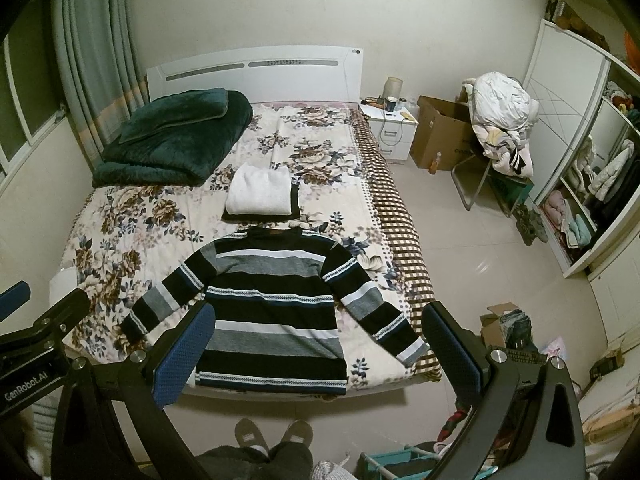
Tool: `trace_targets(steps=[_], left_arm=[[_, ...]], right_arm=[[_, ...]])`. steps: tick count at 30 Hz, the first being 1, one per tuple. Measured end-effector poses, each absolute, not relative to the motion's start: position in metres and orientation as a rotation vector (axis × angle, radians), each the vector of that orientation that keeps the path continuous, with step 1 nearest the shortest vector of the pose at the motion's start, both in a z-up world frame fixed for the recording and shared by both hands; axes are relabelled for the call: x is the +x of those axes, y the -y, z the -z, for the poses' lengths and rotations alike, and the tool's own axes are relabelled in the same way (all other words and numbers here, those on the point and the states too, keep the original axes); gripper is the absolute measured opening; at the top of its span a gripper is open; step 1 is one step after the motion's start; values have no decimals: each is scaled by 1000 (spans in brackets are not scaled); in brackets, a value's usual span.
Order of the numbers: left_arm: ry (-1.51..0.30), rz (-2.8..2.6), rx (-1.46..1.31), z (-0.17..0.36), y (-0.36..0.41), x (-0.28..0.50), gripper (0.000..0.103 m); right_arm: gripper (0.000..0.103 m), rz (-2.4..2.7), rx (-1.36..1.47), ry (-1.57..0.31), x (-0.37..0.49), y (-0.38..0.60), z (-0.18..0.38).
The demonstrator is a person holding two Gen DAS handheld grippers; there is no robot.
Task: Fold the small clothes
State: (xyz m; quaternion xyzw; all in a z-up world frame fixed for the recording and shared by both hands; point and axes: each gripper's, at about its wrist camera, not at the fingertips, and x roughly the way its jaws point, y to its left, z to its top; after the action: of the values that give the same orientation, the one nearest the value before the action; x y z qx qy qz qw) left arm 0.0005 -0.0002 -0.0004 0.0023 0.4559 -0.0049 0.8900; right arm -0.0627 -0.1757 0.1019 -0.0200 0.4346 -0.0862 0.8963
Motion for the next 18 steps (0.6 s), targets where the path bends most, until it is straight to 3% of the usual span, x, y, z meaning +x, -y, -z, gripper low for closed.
trace_targets(steps=[18], left_arm=[[-941, 6, 6, 1, 0, 1, 103]], right_arm=[[103, 173, -24, -904, -52, 167, -108]])
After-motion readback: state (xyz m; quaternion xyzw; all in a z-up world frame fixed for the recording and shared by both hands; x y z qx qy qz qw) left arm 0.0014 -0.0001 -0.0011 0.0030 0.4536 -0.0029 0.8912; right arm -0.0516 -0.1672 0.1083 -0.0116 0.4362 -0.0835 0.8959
